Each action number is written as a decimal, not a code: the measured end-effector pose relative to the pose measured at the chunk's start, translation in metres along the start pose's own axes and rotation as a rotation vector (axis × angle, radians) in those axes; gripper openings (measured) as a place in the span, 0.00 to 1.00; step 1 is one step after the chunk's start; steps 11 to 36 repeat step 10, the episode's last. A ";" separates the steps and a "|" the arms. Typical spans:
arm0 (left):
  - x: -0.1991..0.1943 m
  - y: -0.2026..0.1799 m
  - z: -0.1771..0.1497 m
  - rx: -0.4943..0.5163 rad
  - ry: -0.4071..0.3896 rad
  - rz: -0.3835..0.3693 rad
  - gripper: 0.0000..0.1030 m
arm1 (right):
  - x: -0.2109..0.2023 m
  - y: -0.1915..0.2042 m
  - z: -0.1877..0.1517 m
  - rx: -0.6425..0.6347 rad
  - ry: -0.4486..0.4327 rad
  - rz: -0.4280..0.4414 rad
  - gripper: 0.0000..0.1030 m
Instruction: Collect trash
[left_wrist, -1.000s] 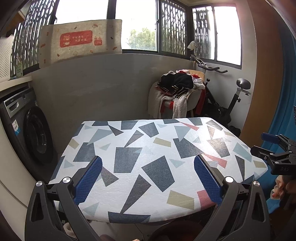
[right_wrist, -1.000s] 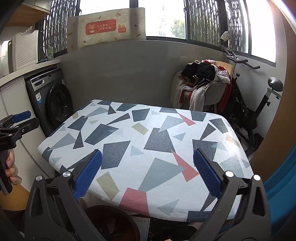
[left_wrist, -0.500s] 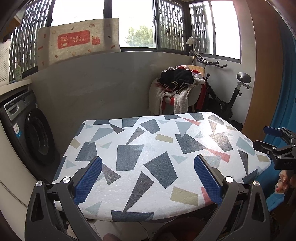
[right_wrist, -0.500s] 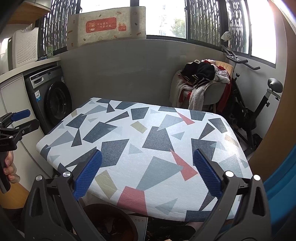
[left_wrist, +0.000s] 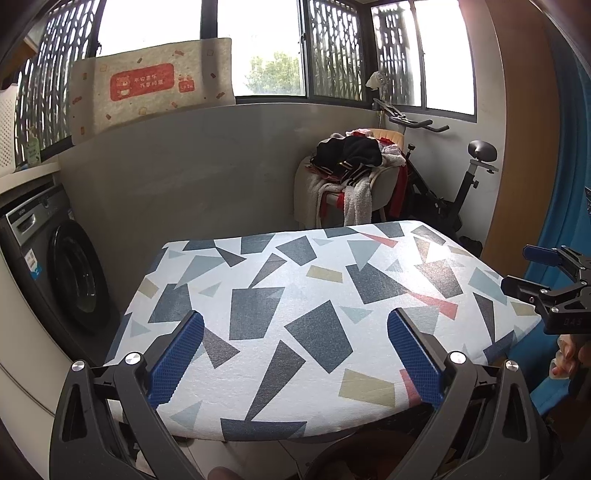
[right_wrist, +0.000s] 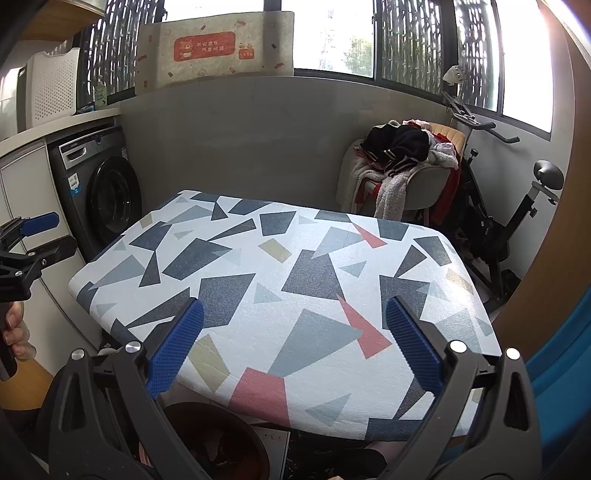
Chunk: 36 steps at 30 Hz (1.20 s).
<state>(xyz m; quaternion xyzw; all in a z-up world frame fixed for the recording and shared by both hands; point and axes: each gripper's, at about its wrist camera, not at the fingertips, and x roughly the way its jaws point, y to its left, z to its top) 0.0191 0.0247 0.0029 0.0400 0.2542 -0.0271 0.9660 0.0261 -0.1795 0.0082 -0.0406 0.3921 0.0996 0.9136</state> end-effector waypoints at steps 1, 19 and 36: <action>0.000 -0.001 0.000 0.004 0.000 0.004 0.94 | -0.001 0.001 0.000 -0.001 0.000 0.000 0.94; -0.001 -0.005 0.001 0.031 0.000 0.023 0.94 | 0.000 0.000 -0.001 -0.004 0.003 -0.008 0.94; -0.001 -0.005 0.001 0.031 0.000 0.023 0.94 | 0.000 0.000 -0.001 -0.004 0.003 -0.008 0.94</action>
